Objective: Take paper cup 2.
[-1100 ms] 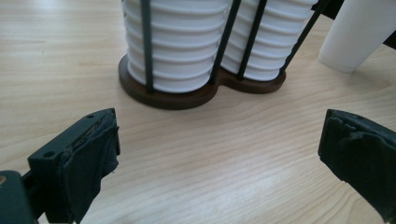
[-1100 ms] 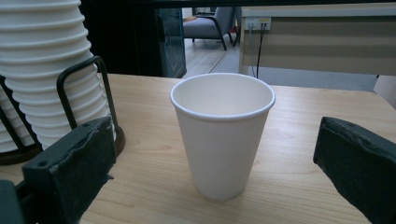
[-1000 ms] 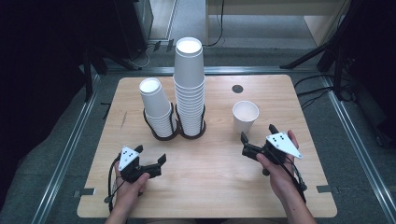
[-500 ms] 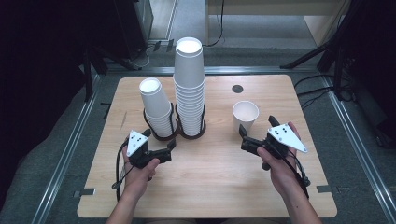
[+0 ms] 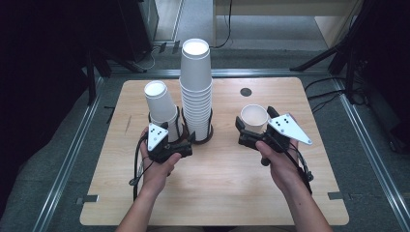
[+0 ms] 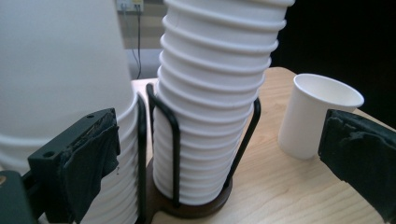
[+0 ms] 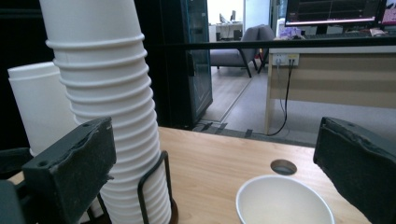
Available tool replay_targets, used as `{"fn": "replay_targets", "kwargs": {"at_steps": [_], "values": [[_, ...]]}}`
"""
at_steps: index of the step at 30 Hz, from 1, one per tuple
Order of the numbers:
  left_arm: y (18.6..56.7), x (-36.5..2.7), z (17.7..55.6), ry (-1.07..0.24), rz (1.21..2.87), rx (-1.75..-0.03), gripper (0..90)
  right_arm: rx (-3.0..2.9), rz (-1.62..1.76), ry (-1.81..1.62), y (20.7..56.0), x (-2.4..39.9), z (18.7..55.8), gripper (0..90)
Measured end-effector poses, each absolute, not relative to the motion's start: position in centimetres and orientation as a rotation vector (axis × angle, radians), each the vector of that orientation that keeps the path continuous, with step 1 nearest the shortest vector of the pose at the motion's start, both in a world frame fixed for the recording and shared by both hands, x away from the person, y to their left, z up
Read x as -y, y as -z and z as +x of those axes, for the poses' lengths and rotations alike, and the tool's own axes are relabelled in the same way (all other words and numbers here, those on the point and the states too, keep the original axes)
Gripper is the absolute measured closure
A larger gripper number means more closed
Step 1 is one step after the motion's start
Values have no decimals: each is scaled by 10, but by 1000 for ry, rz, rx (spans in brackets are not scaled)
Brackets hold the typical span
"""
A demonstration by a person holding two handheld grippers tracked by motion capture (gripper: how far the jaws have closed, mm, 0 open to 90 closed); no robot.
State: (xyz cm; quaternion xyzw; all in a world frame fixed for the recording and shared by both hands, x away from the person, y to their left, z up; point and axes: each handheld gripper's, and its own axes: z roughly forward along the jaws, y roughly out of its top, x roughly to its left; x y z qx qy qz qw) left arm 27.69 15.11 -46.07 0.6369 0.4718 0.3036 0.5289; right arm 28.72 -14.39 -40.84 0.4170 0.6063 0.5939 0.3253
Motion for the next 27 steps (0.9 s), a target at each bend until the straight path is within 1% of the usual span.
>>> {"fn": "replay_targets", "kwargs": {"at_steps": [12,18,24,27], "values": [[452,-141,296,-755,1492,-1146,0,-1583,1060,-1648,386,125,291,0],[451,-131,304,-747,1493,-1131,0,-1591,1022,-1667,370,109,298,0],[448,-125,308,-754,1478,-1125,0,-1609,984,-1666,361,94,306,0],[447,-121,312,-784,1478,-1128,0,-1625,985,-1673,360,88,312,0]]}}
